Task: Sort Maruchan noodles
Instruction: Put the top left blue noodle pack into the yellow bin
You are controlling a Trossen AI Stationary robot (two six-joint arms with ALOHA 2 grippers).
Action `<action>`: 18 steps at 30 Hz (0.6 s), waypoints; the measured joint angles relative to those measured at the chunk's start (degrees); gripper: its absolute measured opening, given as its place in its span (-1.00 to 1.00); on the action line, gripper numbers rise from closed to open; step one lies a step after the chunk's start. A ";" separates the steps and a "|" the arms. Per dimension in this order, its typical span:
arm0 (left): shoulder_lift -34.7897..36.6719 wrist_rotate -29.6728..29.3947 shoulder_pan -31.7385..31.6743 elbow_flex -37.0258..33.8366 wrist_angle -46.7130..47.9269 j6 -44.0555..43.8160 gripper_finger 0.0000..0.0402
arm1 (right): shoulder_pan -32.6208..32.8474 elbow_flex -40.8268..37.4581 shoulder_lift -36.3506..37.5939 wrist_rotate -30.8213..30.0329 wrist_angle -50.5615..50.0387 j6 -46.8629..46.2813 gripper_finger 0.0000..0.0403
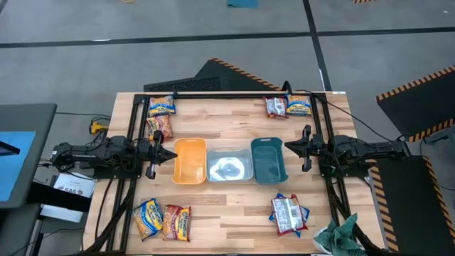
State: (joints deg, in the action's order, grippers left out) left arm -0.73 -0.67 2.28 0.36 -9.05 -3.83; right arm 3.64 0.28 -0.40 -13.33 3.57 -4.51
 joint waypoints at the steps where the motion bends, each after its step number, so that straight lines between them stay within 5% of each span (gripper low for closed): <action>1: -0.03 -1.06 -0.01 0.00 -1.66 0.28 -1.00 | 0.01 0.00 0.00 0.00 0.00 -0.01 -0.79; 6: -1.28 -12.64 -0.69 0.31 -8.03 -0.98 -0.97 | 0.00 0.01 0.00 0.01 0.02 0.00 -0.79; 11: -9.82 -20.19 -2.92 6.68 -1.09 -5.10 -0.73 | 0.01 0.00 0.00 0.00 0.00 0.00 -0.79; 18: -30.21 -34.19 -12.63 26.04 18.63 -7.06 -0.26 | 0.02 0.00 0.00 0.00 0.00 0.00 -0.79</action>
State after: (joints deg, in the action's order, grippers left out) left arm -30.95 -34.86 -10.35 26.40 9.58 -10.89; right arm 3.66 0.28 -0.40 -13.33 3.57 -4.51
